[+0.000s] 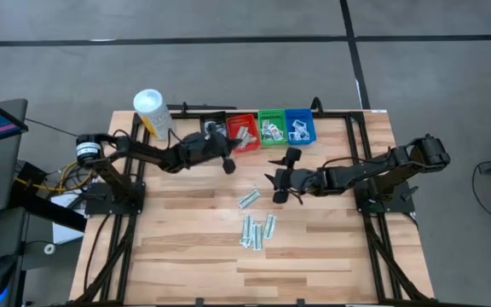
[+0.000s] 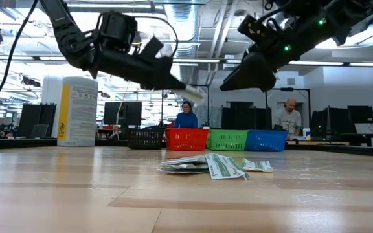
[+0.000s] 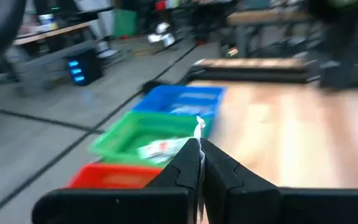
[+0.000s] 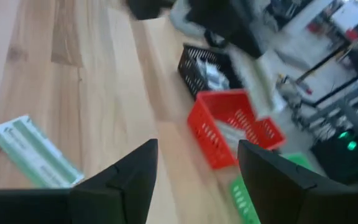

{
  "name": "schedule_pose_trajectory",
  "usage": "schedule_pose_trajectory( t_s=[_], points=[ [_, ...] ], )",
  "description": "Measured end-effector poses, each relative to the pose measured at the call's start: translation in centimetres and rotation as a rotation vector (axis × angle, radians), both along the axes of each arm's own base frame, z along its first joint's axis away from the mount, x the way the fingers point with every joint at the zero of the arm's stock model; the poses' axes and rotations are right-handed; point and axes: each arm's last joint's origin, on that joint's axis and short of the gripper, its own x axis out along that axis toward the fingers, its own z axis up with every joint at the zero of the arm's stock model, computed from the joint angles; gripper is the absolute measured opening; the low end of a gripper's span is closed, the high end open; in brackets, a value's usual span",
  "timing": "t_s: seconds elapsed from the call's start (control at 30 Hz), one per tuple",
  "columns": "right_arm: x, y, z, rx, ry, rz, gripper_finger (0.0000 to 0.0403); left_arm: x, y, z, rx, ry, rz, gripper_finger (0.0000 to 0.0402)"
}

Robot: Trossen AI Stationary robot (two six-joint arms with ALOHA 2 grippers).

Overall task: Pick & Place First Aid Supplies
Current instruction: Put the green bandage pack into the red bin

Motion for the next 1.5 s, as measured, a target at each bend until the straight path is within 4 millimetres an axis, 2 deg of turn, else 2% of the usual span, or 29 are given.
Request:
schedule_pose_trajectory(
  t_s=[0.2,0.33,0.43,0.57,0.73,0.97,1.2,1.33,1.5],
  points=[
    [-0.4,0.0,-0.7,0.089,0.017,-0.049,0.0208,-1.6,4.2,-0.5,0.018,0.076,0.138,0.0007],
    [-0.4,0.1,-0.7,0.149,0.002,-0.039,0.0200,-1.7,6.4,-0.3,-0.008,0.163,0.112,0.0007],
    [-0.3,0.1,-0.7,0.172,-0.006,-0.036,0.0195,-1.4,7.2,0.4,0.000,0.194,0.073,0.0007],
    [-0.3,0.1,-0.8,0.200,-0.020,-0.043,0.0190,-1.1,7.5,1.0,0.031,0.194,0.014,0.0007],
    [-0.3,0.4,-0.9,0.279,-0.014,0.020,0.0191,-1.0,7.1,0.4,0.007,0.262,-0.027,0.0008],
    [-0.2,0.6,-1.0,0.323,-0.001,0.083,0.0193,-1.1,7.1,0.2,0.113,0.335,-0.059,0.0008],
    [-0.2,0.7,-1.0,0.344,-0.007,0.075,0.0193,-1.1,7.1,0.3,0.099,0.317,-0.050,0.0010],
    [-0.2,0.7,-1.0,0.344,-0.006,0.075,0.0199,-1.1,7.2,0.4,0.109,0.309,-0.022,0.0032],
    [-0.2,0.7,-1.0,0.346,-0.006,0.072,0.0204,-1.1,7.3,0.4,0.114,0.309,-0.001,0.0082]
  ],
)
